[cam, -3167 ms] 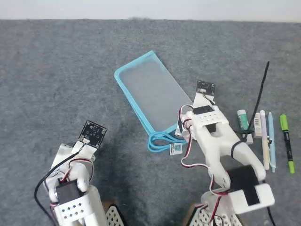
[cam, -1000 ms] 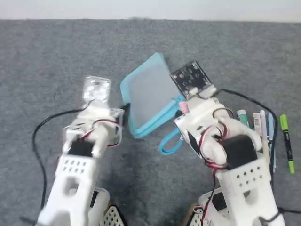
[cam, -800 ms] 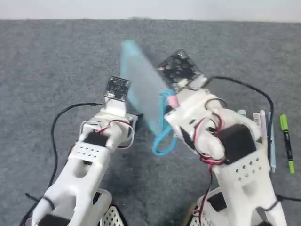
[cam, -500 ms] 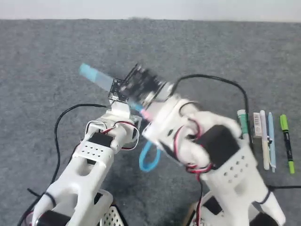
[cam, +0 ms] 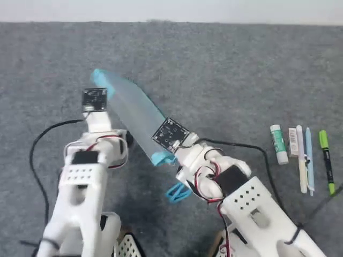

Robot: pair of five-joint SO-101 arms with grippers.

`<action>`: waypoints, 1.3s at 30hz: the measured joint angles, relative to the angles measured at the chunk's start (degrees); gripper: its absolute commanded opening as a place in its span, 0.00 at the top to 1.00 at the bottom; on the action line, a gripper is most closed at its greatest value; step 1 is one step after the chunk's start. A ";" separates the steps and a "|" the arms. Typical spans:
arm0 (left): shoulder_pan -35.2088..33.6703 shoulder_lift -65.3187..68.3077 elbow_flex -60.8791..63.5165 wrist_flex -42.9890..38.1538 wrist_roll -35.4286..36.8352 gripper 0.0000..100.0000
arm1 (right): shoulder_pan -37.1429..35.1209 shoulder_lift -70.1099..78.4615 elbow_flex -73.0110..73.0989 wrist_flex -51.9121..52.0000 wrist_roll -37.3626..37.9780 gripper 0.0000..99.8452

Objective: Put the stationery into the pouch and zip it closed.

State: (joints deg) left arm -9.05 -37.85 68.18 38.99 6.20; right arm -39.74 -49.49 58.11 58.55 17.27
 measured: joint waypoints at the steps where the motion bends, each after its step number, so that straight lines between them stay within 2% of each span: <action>1: -0.35 -2.73 0.00 1.85 -0.53 0.76 | 0.62 0.26 0.09 -0.62 0.00 0.99; 5: -0.79 -17.14 0.00 10.37 -3.60 0.76 | 1.49 1.49 0.62 -1.85 -0.97 0.99; 10: -0.53 -38.07 0.26 21.98 -14.07 0.71 | 1.67 2.02 -0.09 -1.85 -2.55 0.99; 13: -0.53 -48.97 0.26 27.87 -17.49 0.70 | 3.25 2.20 -2.37 -1.85 -4.31 0.99; 16: 2.99 -56.44 0.26 32.00 -18.90 0.70 | 5.80 2.20 -5.10 -1.85 -5.45 0.99; 25: 16.35 -51.52 1.14 32.70 -19.43 0.70 | 7.12 2.20 -11.52 2.55 -5.71 0.99; 30: 21.89 -50.20 1.14 32.70 -18.64 0.70 | 3.16 2.20 -11.78 3.69 -5.10 0.99; 39: 23.74 -50.20 1.23 31.56 -18.11 0.70 | -0.35 2.20 -11.78 5.19 -5.01 0.99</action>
State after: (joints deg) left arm 14.68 -88.04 69.41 70.55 -11.91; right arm -40.09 -47.30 46.33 63.74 12.26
